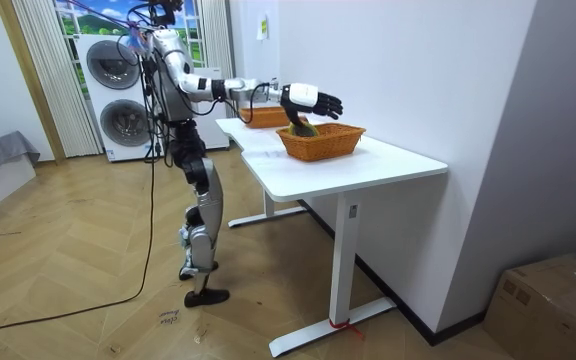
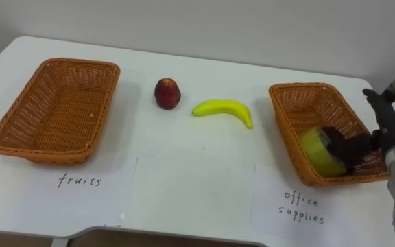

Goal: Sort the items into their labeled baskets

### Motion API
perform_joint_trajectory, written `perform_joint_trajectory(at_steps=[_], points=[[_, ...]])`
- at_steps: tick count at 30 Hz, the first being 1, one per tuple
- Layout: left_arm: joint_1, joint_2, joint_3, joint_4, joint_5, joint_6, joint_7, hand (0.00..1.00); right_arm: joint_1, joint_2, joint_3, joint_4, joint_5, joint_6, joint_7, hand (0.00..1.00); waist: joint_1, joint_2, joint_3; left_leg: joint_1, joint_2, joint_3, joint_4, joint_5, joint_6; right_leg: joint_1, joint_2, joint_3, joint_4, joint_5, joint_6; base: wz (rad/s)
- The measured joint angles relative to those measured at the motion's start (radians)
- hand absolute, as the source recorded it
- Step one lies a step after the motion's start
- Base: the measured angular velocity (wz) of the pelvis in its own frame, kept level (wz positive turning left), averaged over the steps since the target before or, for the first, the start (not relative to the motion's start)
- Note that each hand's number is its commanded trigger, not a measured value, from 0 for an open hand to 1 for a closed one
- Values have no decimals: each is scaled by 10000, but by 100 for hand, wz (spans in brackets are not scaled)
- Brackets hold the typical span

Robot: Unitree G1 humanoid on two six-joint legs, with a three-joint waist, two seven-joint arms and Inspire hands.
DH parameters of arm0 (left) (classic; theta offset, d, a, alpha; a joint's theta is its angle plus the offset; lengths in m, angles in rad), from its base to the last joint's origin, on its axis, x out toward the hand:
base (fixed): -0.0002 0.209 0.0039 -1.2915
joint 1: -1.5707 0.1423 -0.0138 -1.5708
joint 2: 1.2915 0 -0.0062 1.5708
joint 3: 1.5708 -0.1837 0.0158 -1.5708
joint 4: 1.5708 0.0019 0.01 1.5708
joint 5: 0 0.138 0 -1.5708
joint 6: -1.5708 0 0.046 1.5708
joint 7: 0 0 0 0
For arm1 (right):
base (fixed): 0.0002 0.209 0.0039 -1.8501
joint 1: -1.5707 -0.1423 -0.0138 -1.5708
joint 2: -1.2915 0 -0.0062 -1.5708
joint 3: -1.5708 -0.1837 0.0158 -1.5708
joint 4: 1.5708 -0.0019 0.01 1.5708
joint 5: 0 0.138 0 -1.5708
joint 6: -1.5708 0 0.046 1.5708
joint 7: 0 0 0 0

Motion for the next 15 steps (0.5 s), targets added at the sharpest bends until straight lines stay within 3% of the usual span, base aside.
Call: perform_joint_trajectory(at_steps=[15], points=[[140, -2, -76, -96, -215, -46, 169, 0, -48, 34, -5, -2875, -345, -12, -191, 0, -65, 79, 3, -35, 30, 27, -138, -4, -4, -81, 10, -54, 27, 1, 1, 0]])
